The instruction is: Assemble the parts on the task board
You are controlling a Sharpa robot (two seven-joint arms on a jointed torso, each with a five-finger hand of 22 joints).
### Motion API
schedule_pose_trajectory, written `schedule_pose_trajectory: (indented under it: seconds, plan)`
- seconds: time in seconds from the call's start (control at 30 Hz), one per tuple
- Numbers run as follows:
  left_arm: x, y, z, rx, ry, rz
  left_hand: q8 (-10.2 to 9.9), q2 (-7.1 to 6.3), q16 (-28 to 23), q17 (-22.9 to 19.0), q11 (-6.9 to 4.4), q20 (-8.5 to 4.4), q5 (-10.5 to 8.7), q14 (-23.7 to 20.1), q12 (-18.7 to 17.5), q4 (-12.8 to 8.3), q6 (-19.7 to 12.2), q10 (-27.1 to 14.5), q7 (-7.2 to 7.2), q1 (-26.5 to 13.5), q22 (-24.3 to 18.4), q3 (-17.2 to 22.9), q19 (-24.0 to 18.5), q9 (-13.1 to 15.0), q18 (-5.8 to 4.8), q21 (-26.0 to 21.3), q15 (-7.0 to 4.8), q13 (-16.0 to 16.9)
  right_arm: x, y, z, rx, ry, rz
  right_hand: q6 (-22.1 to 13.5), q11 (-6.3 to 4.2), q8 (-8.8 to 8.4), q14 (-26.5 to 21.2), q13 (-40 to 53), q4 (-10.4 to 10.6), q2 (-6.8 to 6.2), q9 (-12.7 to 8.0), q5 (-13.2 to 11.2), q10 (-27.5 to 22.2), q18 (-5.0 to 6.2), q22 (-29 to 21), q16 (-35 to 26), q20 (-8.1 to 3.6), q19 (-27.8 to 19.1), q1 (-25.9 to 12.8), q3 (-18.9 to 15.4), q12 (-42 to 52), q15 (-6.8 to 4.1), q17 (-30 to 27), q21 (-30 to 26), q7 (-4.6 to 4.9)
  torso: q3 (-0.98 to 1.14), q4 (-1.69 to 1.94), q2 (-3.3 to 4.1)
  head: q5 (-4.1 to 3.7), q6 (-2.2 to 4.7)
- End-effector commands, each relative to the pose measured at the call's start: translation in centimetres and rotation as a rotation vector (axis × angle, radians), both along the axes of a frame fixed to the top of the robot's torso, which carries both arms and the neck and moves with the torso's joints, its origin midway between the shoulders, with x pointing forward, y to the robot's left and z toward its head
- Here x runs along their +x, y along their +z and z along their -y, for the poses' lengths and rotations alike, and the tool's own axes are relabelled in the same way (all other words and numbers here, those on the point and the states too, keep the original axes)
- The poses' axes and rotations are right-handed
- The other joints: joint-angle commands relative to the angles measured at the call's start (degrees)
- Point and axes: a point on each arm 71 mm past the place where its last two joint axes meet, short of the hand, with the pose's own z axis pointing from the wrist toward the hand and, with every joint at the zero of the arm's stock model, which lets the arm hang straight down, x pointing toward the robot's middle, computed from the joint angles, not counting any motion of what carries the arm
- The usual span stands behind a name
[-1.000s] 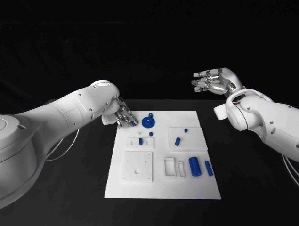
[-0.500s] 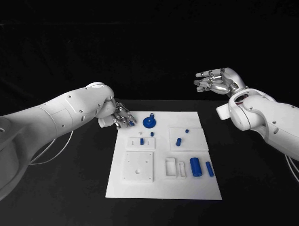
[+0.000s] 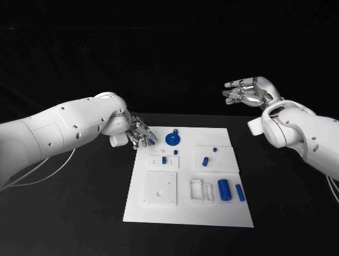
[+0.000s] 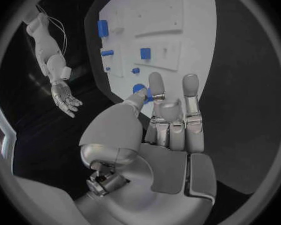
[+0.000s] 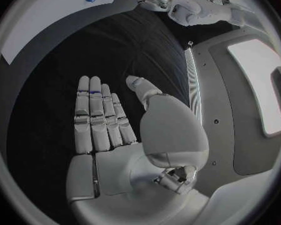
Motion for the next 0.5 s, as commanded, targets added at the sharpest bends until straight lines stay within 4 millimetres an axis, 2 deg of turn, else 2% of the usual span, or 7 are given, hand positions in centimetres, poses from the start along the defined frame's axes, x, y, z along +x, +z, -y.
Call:
schedule_pose_trajectory:
  seconds: [0.03,0.23,0.5]
  plan:
    - [-0.4,0.3,0.1,0.046,0.018,0.046,-0.23,-0.55,0.24,0.34,-0.44,-0.1,0.28,0.67,0.48,-4.62,2.3,2.58,-1.74,-0.15,1.12,4.81,0.53,-0.02,-0.2,0.46,-0.02,-0.06,-0.1,-0.3,-0.1,0.003,0.016,-0.012,-0.1,0.01,0.06,-0.31,-0.07,0.02,0.02,-0.04,0.26,-0.26,0.55,-0.08,-0.22,0.05,-0.42,-0.38,-0.47,-0.17,0.04,-0.09,0.11,-0.18,-0.25,0.25,-0.37,0.13,-0.41]
    - [-1.5,0.1,0.6,0.088,0.01,0.131,-0.32,-1.02,0.31,0.93,-0.62,-0.21,1.67,1.45,1.29,-4.64,2.93,2.64,-1.91,-0.28,1.13,5.01,1.04,-0.14,-0.06,0.83,-0.17,-0.08,-0.3,-0.7,-0.1,0.003,0.02,-0.021,-0.15,0.02,0.06,-0.31,-0.07,0.04,0.01,-0.04,0.5,-0.27,0.55,-0.09,-0.21,0.07,-0.45,-0.43,-0.51,-0.16,0.05,-0.09,0.09,-0.17,-0.46,0.49,-0.7,0.1,-1.18]
    - [-2.7,-0.6,1.3,0.12,-0.012,0.206,-1.05,-1.48,0.21,1.7,-0.83,-0.18,1.6,2.2,2.28,-4.01,3.8,2.68,-2.07,-0.15,1.13,5.02,1.42,-0.95,0.11,1.26,-0.2,-0.25,-0.4,-1.0,-0.1,0.001,0.024,-0.027,-0.07,0.03,0.08,-0.32,-0.07,0.07,0.02,-0.03,0.63,-0.29,0.56,-0.08,-0.21,0.07,-0.45,-0.44,-0.52,-0.16,0.05,-0.09,0.09,-0.17,-0.61,0.9,-0.87,-0.07,-1.75]
